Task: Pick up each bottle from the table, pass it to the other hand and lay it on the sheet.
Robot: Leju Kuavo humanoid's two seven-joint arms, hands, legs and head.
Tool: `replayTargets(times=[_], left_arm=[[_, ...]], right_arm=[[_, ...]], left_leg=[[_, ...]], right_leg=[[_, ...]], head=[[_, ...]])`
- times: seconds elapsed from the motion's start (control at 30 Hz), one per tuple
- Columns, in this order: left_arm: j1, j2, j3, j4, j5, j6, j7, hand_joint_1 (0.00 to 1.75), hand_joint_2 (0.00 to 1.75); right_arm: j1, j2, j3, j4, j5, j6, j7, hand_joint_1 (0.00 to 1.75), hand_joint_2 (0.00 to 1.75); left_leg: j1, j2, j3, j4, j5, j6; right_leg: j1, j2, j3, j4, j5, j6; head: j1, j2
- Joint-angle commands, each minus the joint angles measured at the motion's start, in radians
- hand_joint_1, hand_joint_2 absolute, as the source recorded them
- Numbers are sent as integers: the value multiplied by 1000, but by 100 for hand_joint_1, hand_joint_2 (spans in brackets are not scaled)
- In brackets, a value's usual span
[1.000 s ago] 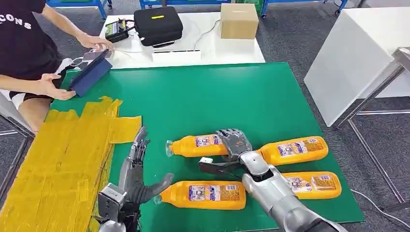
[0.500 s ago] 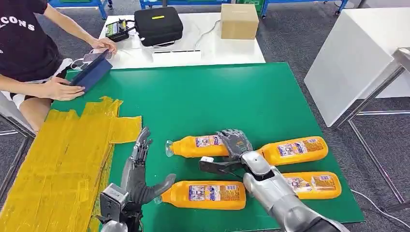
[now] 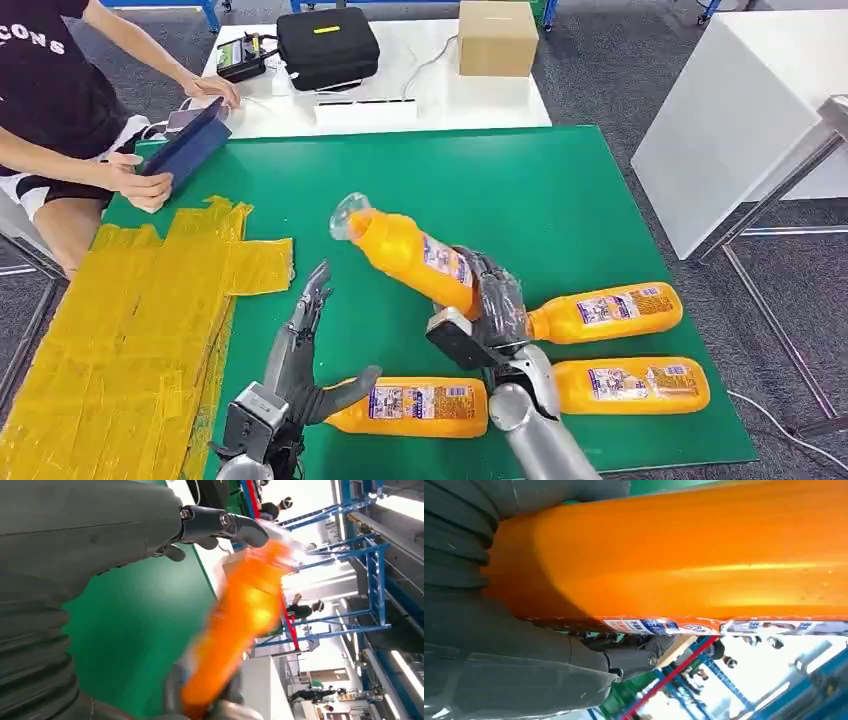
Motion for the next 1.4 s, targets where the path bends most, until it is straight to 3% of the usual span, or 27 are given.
replayTargets(times=[0.03, 0.13, 0.37, 0.53, 1.17, 1.27, 1.4], left_arm=[[-52, 38, -23, 67, 2, 4, 8, 0, 175], [-52, 38, -23, 67, 2, 4, 8, 0, 175], [-80, 38, -21, 107, 33, 7, 24, 0, 175], [-133, 44, -20, 155, 116, -53, 59, 0, 175], [-138, 44, -23, 157, 118, -55, 60, 0, 175], [-160, 47, -38, 158, 159, -86, 58, 0, 175], [-201, 45, -68, 176, 192, -100, 63, 0, 175]], right_arm=[[45, 48, -114, -119, -86, 29, -29, 175, 175], [45, 48, -114, -119, -86, 29, -29, 175, 175], [83, 91, -144, -120, -242, 111, -80, 175, 175], [84, 120, -24, -55, -240, 193, -101, 175, 175], [81, 121, -10, -48, -232, 184, -100, 175, 175], [83, 121, 69, -31, -204, 213, -104, 175, 175], [71, 136, 183, 50, -131, 150, -114, 175, 175]], left_leg=[[0, 1, 2, -1, 0, -1], [0, 1, 2, -1, -1, -1], [0, 1, 4, -1, -1, -1], [1, 3, 4, -2, -1, -1], [0, 2, 3, -1, -1, -1], [2, 4, 7, -2, -2, -2], [1, 3, 3, -1, -1, -1]], right_leg=[[0, -1, 2, -1, -1, 0], [0, -1, 2, -1, -1, 0], [1, -2, 4, -2, -1, -1], [1, 1, 3, -2, 0, -1], [1, 0, 3, -2, 0, -1], [2, 0, 8, -3, -2, -1], [2, 1, 3, -2, 0, -1]], head=[[0, 0], [0, 0], [0, 0], [0, 0], [0, 0], [0, 0], [0, 0]])
